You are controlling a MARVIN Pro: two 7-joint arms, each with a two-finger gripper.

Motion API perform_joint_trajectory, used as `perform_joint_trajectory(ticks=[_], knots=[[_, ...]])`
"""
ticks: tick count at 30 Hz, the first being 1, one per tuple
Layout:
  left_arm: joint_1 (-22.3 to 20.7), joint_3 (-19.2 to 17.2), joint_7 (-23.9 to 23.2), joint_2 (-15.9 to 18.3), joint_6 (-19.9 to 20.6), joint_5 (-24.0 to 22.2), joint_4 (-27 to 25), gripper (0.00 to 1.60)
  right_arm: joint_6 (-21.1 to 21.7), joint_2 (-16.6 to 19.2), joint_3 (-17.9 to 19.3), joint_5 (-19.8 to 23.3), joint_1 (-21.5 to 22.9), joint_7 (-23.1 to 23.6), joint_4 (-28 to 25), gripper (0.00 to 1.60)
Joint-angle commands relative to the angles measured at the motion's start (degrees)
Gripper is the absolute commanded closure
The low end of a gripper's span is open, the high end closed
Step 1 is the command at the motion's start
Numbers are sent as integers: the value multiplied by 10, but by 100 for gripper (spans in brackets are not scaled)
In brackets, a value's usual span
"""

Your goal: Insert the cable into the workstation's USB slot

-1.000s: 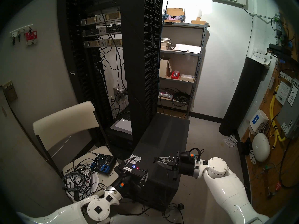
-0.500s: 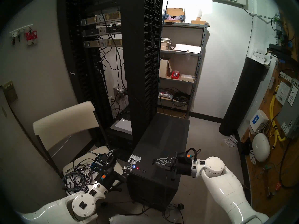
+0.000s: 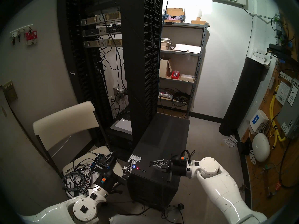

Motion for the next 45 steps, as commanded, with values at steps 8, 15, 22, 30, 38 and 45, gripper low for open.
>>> perform_joint_trajectory(ticks=[8,15,22,30,38,45], knots=[[-6,-4,8,-4,3,3,-14,0,-19,-16,-17,-25,42,3,30,160],[-5,-4,11,-3,7,5,-18,0,-25,-21,-24,-36,57,6,57,160],[-5,-3,12,-3,7,5,-17,0,-36,-29,-29,-49,64,3,71,160],[-6,-2,16,-6,6,9,-11,0,-45,-35,-38,-65,74,-1,88,160],[-5,-2,18,-5,4,9,-10,0,-36,-38,-47,-79,87,4,101,160],[-4,-3,18,-1,4,8,-13,0,-30,-40,-59,-97,94,0,103,160]])
